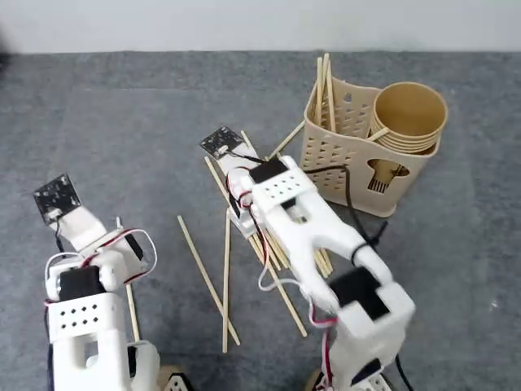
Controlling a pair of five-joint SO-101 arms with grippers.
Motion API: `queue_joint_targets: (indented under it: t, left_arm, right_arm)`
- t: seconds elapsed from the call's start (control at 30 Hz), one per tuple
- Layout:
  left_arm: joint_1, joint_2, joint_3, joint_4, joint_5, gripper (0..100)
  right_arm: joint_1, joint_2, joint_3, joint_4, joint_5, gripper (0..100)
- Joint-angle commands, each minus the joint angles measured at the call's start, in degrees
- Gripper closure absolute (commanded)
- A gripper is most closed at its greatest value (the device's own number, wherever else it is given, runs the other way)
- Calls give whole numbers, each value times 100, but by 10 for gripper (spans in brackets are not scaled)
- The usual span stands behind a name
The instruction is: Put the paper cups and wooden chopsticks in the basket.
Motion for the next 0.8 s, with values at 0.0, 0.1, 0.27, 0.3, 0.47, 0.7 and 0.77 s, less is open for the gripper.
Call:
queue_joint_targets:
  t: [0.0,0.1,0.27,0.3,0.47,0.7,0.77]
  left_arm:
    - [0,-167,48,-123,-18,988]
    - [0,-167,127,-123,-18,988]
    - [0,-167,180,-105,-18,988]
    - [0,-167,215,-123,-18,988]
    - [0,-167,242,-123,-18,988]
    - [-9,-167,251,-105,-18,988]
    - [-18,-167,251,-105,-18,988]
  right_arm:
    - [31,435,-738,-40,53,735]
    - [75,892,-1073,-40,53,735]
    - [127,1332,-1266,-31,53,736]
    - [127,1385,-1275,-4,53,741]
    - [127,1569,-1521,171,62,873]
    - [136,1666,-1582,171,70,902]
    - [136,1666,-1582,171,141,904]
